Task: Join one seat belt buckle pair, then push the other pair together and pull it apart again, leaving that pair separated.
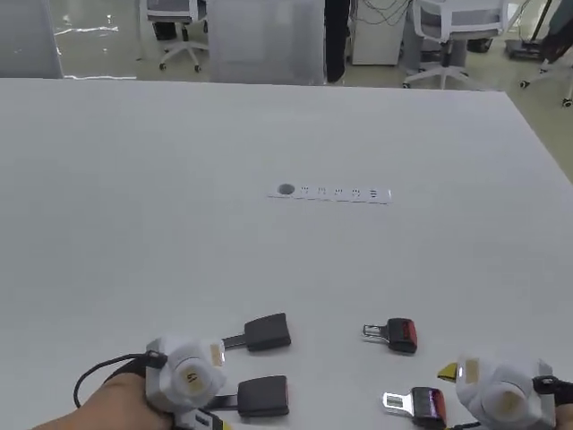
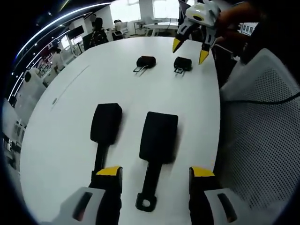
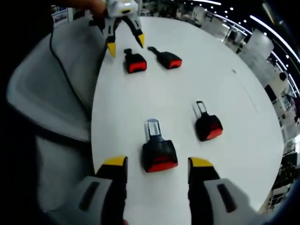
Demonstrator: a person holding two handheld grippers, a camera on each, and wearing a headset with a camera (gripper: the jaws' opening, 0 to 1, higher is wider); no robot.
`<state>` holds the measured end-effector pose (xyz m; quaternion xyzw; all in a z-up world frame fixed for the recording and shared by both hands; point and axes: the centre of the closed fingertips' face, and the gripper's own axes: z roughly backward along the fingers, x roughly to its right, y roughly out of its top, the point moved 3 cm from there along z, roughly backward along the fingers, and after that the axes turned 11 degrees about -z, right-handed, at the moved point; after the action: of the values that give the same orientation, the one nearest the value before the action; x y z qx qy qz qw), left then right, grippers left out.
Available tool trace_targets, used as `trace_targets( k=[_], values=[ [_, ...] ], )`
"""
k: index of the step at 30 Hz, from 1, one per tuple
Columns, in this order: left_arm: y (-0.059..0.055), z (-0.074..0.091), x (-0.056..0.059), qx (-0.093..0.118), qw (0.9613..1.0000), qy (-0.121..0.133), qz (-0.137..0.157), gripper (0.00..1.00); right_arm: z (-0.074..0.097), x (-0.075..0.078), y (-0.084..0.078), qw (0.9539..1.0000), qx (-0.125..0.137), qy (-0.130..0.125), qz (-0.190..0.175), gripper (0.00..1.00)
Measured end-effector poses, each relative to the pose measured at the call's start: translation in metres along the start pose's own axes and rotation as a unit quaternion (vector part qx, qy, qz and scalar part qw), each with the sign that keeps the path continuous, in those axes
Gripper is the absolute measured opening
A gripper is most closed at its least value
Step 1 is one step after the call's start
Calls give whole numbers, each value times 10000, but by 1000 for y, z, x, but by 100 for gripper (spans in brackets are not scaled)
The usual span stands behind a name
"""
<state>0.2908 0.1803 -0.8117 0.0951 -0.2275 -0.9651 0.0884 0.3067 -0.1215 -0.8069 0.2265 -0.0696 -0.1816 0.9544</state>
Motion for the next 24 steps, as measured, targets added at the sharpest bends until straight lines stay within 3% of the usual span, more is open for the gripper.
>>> trace_targets(
  k=[9,12,15,24],
  values=[
    [9,-14,-4,-150,9992,-327,-181,54,-13,4,-16,9981,-441,383,172,42],
    [9,-18,-5,-322,9972,-467,-489,52,-20,6,-18,9970,-536,531,173,37],
    [10,-20,-8,-355,9965,-541,-523,50,-20,10,-14,9970,-493,596,73,34],
    [15,-22,-16,-372,9948,-568,-763,48,-23,11,-10,9949,-601,767,250,33]
  ],
)
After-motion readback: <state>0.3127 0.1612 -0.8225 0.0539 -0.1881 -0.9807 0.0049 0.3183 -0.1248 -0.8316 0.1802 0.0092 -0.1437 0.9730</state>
